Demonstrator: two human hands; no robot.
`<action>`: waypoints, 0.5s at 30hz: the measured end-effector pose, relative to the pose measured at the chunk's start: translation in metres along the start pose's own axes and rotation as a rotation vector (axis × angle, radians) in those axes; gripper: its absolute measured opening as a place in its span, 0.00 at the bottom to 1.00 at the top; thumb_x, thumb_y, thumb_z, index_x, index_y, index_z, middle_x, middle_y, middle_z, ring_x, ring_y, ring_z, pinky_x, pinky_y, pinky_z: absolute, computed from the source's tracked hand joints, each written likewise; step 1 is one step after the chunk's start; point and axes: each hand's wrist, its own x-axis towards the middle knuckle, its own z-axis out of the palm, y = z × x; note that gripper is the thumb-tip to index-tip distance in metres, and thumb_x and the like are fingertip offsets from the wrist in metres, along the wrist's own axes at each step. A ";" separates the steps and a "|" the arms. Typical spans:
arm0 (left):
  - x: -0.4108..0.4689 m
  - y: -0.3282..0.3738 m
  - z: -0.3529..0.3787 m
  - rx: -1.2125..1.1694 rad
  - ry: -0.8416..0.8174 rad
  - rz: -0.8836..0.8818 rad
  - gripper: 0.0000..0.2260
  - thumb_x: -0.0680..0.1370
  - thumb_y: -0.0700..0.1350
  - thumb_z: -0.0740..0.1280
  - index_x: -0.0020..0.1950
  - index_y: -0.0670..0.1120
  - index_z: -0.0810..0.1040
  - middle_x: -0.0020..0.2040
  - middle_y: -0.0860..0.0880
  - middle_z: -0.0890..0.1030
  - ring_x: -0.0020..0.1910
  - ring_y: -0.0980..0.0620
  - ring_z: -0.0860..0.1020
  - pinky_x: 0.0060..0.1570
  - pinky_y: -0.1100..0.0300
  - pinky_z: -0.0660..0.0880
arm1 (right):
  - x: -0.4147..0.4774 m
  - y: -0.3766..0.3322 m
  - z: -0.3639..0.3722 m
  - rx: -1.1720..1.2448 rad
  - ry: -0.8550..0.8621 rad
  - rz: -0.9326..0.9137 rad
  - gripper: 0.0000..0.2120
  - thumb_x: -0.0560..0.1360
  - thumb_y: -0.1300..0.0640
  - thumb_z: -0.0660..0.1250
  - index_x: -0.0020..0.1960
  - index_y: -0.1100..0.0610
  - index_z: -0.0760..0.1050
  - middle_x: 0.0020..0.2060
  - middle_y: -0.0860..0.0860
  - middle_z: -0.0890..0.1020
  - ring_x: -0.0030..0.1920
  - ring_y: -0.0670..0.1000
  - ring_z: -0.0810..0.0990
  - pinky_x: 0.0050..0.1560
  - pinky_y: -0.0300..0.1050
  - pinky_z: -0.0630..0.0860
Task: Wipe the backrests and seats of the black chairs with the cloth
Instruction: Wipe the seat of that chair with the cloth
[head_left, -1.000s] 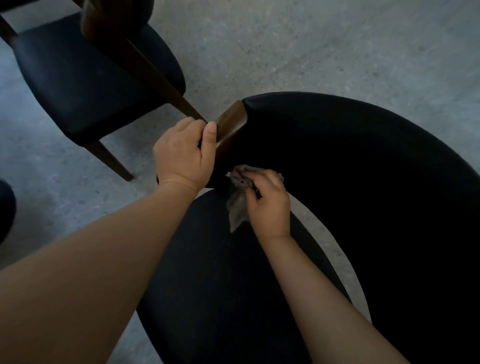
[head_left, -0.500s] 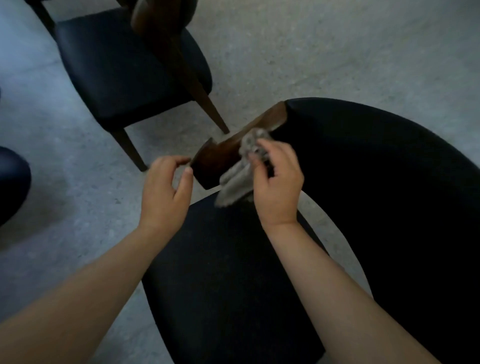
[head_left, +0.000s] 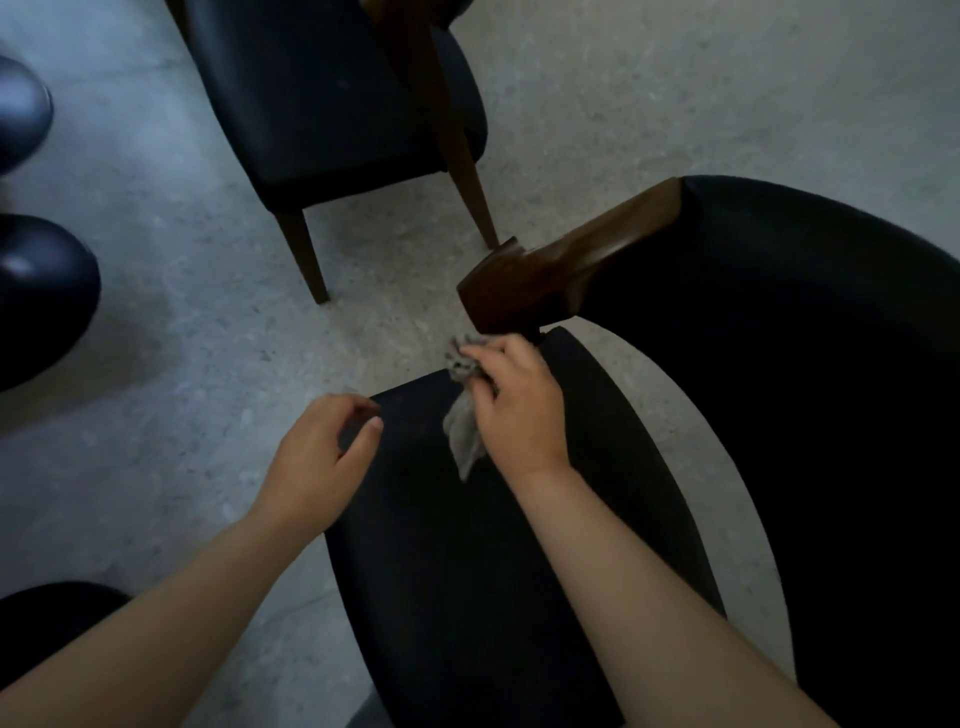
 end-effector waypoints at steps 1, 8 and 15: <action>-0.005 -0.007 0.001 0.006 -0.020 -0.011 0.09 0.80 0.48 0.63 0.59 0.49 0.77 0.52 0.54 0.76 0.52 0.55 0.76 0.50 0.62 0.70 | -0.010 0.005 0.003 0.037 -0.021 0.076 0.14 0.77 0.60 0.66 0.62 0.53 0.78 0.57 0.47 0.76 0.58 0.44 0.75 0.61 0.44 0.76; -0.032 -0.037 0.023 0.078 -0.208 -0.098 0.12 0.80 0.49 0.65 0.62 0.50 0.76 0.55 0.53 0.75 0.50 0.57 0.75 0.50 0.63 0.70 | -0.070 0.059 -0.007 0.047 -0.046 0.420 0.15 0.77 0.61 0.67 0.62 0.51 0.78 0.55 0.41 0.73 0.56 0.40 0.75 0.62 0.42 0.75; -0.039 -0.040 0.067 0.304 -0.337 -0.081 0.28 0.76 0.53 0.70 0.73 0.46 0.68 0.69 0.47 0.69 0.65 0.48 0.71 0.63 0.57 0.70 | -0.086 0.113 -0.015 0.020 0.003 0.442 0.14 0.76 0.61 0.69 0.62 0.54 0.79 0.54 0.47 0.77 0.54 0.44 0.77 0.56 0.35 0.71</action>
